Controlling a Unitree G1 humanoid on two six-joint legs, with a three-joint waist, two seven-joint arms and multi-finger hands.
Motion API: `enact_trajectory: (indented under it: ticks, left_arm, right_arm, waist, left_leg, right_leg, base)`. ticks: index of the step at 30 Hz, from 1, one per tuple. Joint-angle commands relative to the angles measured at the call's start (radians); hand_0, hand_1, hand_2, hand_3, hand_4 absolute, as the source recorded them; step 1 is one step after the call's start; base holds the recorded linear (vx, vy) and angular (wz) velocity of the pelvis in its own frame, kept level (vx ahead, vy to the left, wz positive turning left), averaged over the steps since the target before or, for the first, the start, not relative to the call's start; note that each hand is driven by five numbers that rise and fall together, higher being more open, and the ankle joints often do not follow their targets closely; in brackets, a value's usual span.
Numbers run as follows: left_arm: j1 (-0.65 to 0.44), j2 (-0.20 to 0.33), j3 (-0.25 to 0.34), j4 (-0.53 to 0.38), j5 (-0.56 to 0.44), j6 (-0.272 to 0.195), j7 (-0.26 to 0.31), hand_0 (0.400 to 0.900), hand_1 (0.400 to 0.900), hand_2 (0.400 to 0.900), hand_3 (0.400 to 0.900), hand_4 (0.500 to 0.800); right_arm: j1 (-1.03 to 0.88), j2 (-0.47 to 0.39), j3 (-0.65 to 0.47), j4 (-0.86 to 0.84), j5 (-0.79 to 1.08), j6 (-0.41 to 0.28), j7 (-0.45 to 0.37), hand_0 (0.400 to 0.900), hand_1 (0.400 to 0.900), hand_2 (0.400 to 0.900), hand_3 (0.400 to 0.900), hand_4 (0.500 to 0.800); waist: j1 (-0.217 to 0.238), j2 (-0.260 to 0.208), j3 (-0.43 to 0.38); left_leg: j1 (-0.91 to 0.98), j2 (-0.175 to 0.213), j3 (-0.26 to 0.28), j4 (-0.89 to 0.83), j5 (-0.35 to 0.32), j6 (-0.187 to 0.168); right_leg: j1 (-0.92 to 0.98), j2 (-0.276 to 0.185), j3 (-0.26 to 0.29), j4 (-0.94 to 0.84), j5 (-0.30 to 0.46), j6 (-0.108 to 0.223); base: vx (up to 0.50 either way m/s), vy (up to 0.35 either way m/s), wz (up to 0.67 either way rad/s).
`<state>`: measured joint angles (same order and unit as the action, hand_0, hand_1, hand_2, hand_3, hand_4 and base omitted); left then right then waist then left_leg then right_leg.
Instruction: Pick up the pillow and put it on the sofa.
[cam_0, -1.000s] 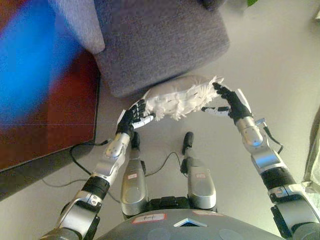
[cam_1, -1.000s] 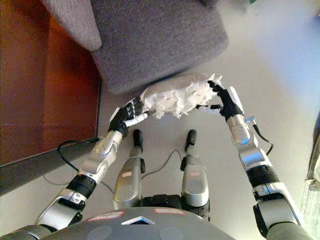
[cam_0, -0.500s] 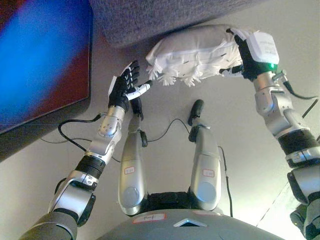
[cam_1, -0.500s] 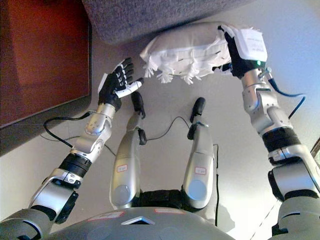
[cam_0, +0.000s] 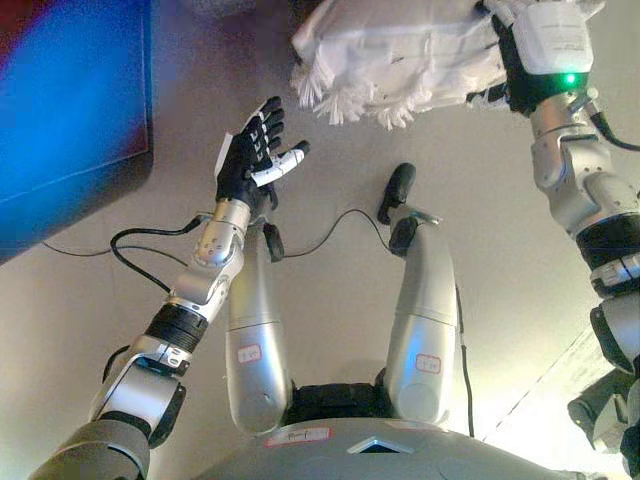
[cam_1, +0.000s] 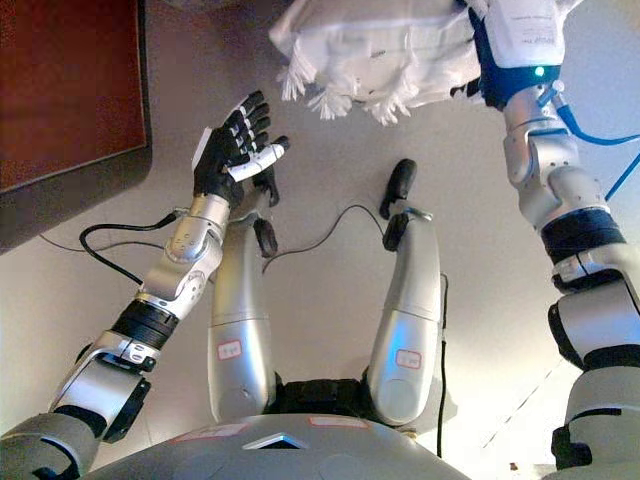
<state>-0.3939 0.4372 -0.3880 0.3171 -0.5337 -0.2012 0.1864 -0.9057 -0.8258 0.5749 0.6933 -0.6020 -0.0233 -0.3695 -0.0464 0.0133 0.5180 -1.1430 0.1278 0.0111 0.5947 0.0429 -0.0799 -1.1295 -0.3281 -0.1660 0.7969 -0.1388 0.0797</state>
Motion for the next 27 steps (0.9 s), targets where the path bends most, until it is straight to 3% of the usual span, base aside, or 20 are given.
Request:
enact_trajectory:
  ticks: [1, 8, 14, 16, 27]
  left_arm:
    - [0.04, 0.009, 0.008, -0.163, -0.038, -0.084, 0.001, 0.9, 0.9, 0.9, 0.9, 0.8]
    - [0.07, 0.038, -0.021, -0.232, -0.093, -0.092, -0.003, 0.9, 0.9, 0.9, 0.9, 0.8]
    - [0.071, 0.047, -0.052, -0.238, -0.107, -0.084, -0.002, 0.9, 0.9, 0.9, 0.9, 0.8]
    - [0.069, 0.045, -0.053, -0.231, -0.105, -0.081, -0.001, 0.9, 0.9, 0.9, 0.9, 0.8]
    - [0.057, 0.038, -0.04, -0.203, -0.112, -0.088, 0.003, 0.9, 0.9, 0.9, 0.9, 0.8]
  right_arm:
    - [-0.097, -0.093, 0.027, 0.024, 0.025, 0.008, -0.042, 0.9, 0.9, 0.9, 0.9, 0.8]
    - [-0.218, -0.104, 0.092, 0.151, 0.035, 0.035, -0.096, 0.9, 0.9, 0.9, 0.9, 0.8]
    - [-0.301, -0.073, 0.148, 0.21, 0.064, 0.036, -0.086, 0.9, 0.9, 0.9, 0.9, 0.8]
    - [-0.309, -0.067, 0.153, 0.208, 0.075, 0.032, -0.081, 0.4, 0.4, 0.4, 0.4, 0.5]
    - [-0.353, -0.051, 0.176, 0.14, 0.109, 0.011, -0.065, 0.4, 0.4, 0.4, 0.4, 0.5]
  waist:
    - [0.029, 0.011, -0.027]
    - [0.06, 0.017, -0.028]
    - [0.073, 0.016, -0.017]
    - [0.072, 0.014, -0.017]
    - [0.068, -0.005, -0.04]
  left_leg:
    - [-0.011, 0.043, -0.044, 0.182, -0.222, -0.052]
    - [-0.126, 0.012, -0.07, 0.272, -0.243, -0.043]
    - [-0.192, -0.008, -0.083, 0.329, -0.252, -0.039]
    - [-0.197, -0.011, -0.084, 0.332, -0.251, -0.04]
    - [-0.182, -0.015, -0.083, 0.265, -0.224, -0.047]
  right_leg:
    - [-0.027, 0.007, 0.017, 0.004, 0.015, 0.069]
    - [-0.146, -0.004, 0.024, 0.094, -0.013, 0.065]
    - [-0.208, -0.01, 0.029, 0.151, -0.031, 0.067]
    - [-0.209, -0.012, 0.03, 0.153, -0.032, 0.067]
    - [-0.198, -0.01, 0.03, 0.098, -0.015, 0.067]
  base:
    - [0.0, -0.003, 0.05]
    - [0.0, 0.008, 0.03]
    - [0.0, 0.029, 0.05]
    - [0.02, 0.014, 0.04]
    - [0.0, 0.0, 0.0]
